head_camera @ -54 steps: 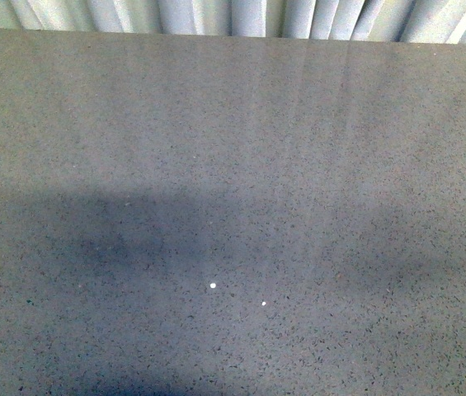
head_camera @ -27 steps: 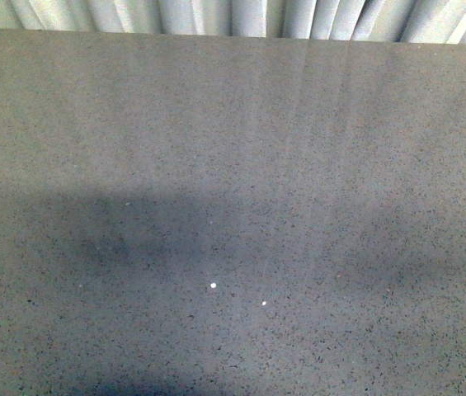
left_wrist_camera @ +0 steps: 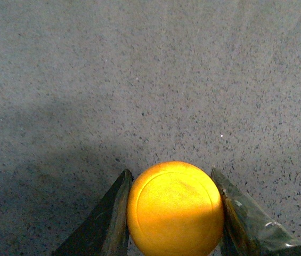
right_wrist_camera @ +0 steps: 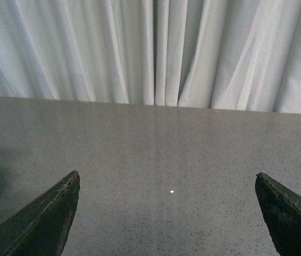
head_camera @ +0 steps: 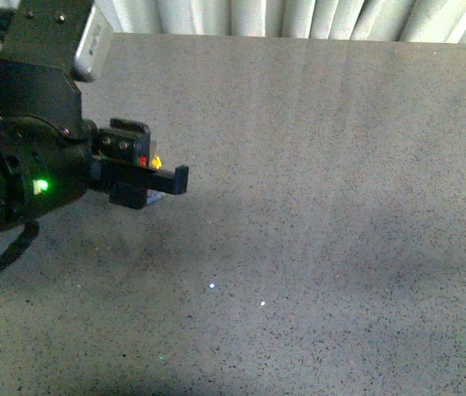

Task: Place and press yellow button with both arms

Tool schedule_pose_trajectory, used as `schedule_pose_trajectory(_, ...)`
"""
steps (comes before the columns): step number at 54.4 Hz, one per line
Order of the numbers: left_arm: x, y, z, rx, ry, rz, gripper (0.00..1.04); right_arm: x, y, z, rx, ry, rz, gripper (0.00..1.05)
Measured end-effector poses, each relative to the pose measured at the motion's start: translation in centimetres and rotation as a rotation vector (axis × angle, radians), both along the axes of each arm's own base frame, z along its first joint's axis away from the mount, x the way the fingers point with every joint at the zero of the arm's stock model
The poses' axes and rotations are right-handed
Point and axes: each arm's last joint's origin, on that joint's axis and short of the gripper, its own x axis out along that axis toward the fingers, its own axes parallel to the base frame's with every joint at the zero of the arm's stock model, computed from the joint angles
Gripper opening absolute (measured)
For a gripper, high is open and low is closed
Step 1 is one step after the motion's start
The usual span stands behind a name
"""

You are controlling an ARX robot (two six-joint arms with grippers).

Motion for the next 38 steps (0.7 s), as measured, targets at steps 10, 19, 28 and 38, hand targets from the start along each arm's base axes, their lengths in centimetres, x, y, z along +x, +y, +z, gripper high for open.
schedule_pose_trajectory(10,-0.2,-1.0,-2.0,0.006,0.021,-0.011,0.34,0.0,0.0,0.0,0.0,0.0,0.0,0.96)
schedule_pose_trajectory(19,-0.4,-1.4,-3.0,0.009,0.031,-0.015,0.34,0.0,0.0,0.0,0.0,0.0,0.0,0.96)
schedule_pose_trajectory(28,-0.6,-1.8,-3.5,0.02,0.026,-0.014,0.34,0.0,0.0,0.0,0.0,0.0,0.0,0.96)
schedule_pose_trajectory(38,-0.8,-2.1,-3.7,0.018,0.028,-0.025,0.49,0.0,0.0,0.0,0.0,0.0,0.0,0.96)
